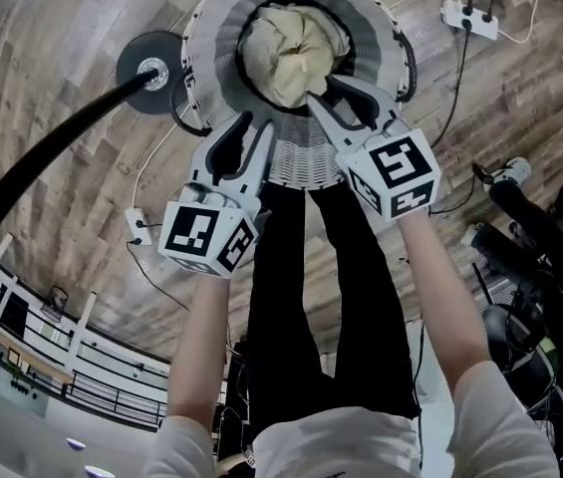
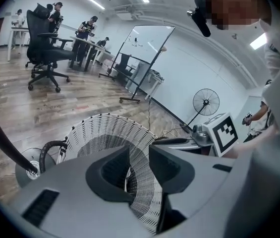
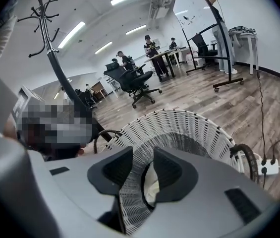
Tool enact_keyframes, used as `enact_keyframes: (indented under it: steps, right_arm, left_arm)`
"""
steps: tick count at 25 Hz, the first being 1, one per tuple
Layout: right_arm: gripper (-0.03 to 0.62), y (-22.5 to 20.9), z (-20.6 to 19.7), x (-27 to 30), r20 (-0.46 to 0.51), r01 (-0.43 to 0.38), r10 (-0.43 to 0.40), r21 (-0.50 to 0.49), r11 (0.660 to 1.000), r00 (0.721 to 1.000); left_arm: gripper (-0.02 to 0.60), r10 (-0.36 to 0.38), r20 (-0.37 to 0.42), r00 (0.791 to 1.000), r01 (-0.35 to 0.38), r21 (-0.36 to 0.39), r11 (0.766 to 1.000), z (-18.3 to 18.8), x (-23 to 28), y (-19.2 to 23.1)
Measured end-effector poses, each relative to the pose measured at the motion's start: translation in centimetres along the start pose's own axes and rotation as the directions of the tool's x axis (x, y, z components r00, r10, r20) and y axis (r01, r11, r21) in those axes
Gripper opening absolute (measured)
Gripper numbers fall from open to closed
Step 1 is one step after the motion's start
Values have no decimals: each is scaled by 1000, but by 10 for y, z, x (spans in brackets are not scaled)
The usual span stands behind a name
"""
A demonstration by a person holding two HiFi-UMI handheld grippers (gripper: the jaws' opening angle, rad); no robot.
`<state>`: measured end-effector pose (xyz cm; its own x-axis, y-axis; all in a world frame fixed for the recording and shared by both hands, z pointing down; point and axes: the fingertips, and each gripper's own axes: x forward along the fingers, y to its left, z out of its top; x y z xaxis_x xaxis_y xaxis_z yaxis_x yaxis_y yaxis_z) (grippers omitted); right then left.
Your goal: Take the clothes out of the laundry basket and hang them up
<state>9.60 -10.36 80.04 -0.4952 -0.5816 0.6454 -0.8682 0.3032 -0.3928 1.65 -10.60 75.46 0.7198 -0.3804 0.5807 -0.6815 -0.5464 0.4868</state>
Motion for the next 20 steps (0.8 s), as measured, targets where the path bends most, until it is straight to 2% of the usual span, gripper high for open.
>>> enact_keyframes:
  steps: [10,20]
  right_arm:
    - [141,-31,-58,66,-103,83,-80,26,996,991]
    - [152,-69,-112,110,-195,182,-158,110,977,968]
  left_arm:
    - [127,-13,18,1000,13,11,1000,10,34,25]
    - [127,-44,-24,999,45,14,999,5,52,39]
